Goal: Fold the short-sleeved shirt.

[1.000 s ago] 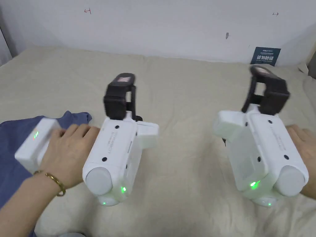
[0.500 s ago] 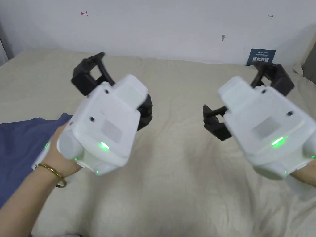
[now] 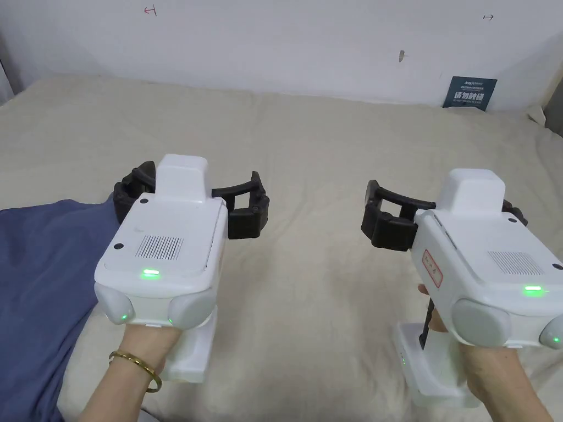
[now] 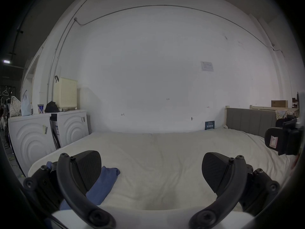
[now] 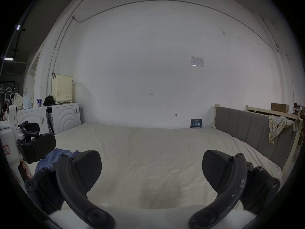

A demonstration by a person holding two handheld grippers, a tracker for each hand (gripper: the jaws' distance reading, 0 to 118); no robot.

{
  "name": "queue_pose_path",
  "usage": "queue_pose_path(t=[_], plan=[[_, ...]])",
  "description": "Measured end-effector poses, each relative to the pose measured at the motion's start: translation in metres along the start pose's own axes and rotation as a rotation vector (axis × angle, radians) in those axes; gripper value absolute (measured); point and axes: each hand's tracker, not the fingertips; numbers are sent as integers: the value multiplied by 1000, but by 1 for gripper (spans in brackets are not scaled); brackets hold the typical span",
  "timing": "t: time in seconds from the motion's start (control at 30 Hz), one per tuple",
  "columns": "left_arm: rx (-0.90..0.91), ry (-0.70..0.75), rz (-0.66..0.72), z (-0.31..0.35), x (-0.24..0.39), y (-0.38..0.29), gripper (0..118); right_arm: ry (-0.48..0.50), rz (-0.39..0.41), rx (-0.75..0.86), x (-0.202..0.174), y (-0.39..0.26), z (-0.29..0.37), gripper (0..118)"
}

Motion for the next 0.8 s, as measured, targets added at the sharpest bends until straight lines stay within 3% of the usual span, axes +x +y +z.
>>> queue_pose_path(t=[0.5, 0.6, 0.63, 0.7, 0.73, 0.77, 0.8], plan=[[0, 0, -10, 5, 2, 0, 118, 8, 24, -26, -7, 3, 5, 118], [0, -1, -8, 6, 3, 1, 103, 15, 24, -32, -8, 2, 6, 97], [4, -1, -11, 6, 2, 1, 103, 14, 20, -25, -9, 1, 8, 97], [-1, 14, -16, 5, 3, 1, 34, 2, 5, -26, -9, 1, 7, 39], [-12, 18, -16, 4, 3, 2, 11, -13, -14, -35, -7, 1, 6, 15], [-14, 17, -10, 5, 2, 1, 2, -12, -40, -35, -6, 1, 7, 6], [-16, 10, -3, 6, 1, 2, 1, -6, -54, -38, -4, 1, 7, 3]])
